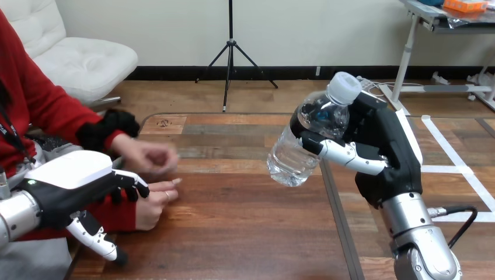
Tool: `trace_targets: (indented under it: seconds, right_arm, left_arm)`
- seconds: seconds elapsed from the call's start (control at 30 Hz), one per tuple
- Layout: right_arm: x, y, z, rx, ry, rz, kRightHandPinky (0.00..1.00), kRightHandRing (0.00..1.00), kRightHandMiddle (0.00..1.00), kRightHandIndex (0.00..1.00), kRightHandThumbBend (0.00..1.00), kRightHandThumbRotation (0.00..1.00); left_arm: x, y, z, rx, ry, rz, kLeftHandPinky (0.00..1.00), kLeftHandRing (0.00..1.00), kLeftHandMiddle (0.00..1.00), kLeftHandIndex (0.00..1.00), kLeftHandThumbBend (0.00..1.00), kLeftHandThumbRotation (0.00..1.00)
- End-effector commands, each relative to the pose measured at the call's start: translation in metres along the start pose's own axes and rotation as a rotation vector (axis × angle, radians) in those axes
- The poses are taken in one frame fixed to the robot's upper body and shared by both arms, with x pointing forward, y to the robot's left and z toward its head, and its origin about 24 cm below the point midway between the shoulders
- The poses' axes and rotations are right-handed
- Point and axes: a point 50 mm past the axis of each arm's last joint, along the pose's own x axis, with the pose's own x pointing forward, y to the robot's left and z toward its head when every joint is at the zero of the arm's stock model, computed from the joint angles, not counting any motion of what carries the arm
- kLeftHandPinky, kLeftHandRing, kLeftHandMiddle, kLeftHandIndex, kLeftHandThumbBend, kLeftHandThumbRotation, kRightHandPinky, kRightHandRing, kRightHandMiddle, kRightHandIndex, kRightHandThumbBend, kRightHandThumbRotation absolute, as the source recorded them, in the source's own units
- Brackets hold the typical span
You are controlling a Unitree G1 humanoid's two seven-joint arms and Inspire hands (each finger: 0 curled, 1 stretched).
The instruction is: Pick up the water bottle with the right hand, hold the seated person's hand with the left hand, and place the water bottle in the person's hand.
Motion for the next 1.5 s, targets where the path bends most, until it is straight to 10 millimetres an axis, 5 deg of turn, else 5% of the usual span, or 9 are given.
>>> trace_targets:
  seconds: [0.0,1.47]
  right_arm:
    - [0.0112,0.0071,0.0243,0.013,-0.117,0.026,0.31,0.37,0.44,0.46,0.84,0.0]
    - [0.0099,0.0061,0.0254,-0.003,-0.108,0.023,0.31,0.37,0.43,0.45,0.83,0.0]
  left_arm:
    - [0.0048,0.0181,-0.0037,0.042,0.011,0.05,0.62,0.7,0.75,0.76,1.0,0.31]
    - [0.0068,0.023,-0.0081,0.046,0.017,0.089,0.63,0.7,0.75,0.76,1.0,0.24]
